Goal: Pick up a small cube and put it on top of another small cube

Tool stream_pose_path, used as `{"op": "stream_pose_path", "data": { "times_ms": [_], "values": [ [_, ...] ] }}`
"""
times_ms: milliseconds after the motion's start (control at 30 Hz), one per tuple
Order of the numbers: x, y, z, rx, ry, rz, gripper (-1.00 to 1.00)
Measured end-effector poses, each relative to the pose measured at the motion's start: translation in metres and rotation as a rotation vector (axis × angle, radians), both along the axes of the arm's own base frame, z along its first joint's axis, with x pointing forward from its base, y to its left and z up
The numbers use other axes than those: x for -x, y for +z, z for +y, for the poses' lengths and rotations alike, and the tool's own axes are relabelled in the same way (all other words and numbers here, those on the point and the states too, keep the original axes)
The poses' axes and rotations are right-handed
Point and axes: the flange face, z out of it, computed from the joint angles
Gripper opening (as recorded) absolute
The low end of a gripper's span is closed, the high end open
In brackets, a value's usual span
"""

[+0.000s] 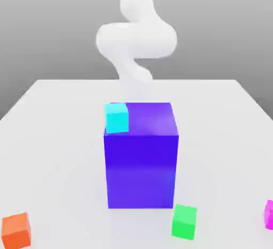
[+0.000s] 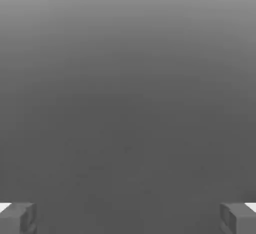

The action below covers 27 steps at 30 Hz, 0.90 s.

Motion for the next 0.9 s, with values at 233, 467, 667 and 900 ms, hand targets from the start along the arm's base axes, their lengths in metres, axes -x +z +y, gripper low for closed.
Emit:
{"op": "stream_pose_path", "data": {
  "times_ms": [233, 467, 667, 900],
  "values": [
    [-0.073, -0.096, 0.07, 0.157, 0.219, 0.171, 0.0],
    [-0.11, -0.208, 0.146, 0.284, 0.467, 0.327, 0.0],
    [-0.106, -0.311, 0.221, 0.372, 0.719, 0.448, 0.0],
    [-0.075, -0.433, 0.281, 0.429, 0.993, 0.583, 0.0]
  ]
}}
